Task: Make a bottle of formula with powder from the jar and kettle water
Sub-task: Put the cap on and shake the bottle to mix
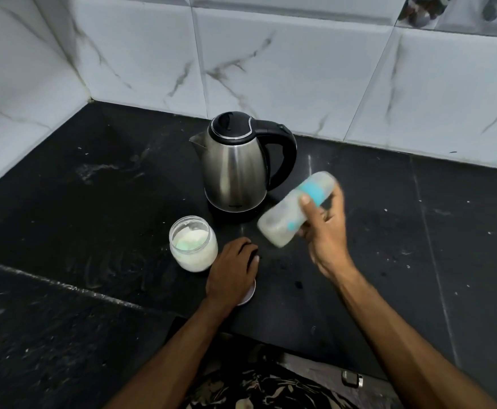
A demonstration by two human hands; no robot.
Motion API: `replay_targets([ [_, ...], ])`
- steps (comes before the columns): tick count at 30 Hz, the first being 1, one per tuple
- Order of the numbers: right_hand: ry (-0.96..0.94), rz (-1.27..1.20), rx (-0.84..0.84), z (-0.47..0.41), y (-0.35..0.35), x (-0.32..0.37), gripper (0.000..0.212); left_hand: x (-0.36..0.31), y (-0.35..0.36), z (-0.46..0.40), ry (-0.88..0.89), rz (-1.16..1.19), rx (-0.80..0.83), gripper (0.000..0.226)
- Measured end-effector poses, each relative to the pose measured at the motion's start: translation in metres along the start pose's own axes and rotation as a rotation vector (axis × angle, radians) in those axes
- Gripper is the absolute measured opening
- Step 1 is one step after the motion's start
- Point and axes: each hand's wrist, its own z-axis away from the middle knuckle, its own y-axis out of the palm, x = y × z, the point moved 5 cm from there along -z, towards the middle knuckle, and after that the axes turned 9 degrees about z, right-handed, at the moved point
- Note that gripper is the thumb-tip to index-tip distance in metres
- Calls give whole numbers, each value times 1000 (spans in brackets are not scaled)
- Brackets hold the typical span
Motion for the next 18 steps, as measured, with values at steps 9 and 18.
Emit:
replay_targets([
  [9, -5, -50, -80, -2, -5, 3, 61, -1, 1, 0, 27, -11, -16, 32],
  [18, -4, 31, -16, 2, -1, 6, 67, 0, 0, 1, -22, 13, 3, 31],
])
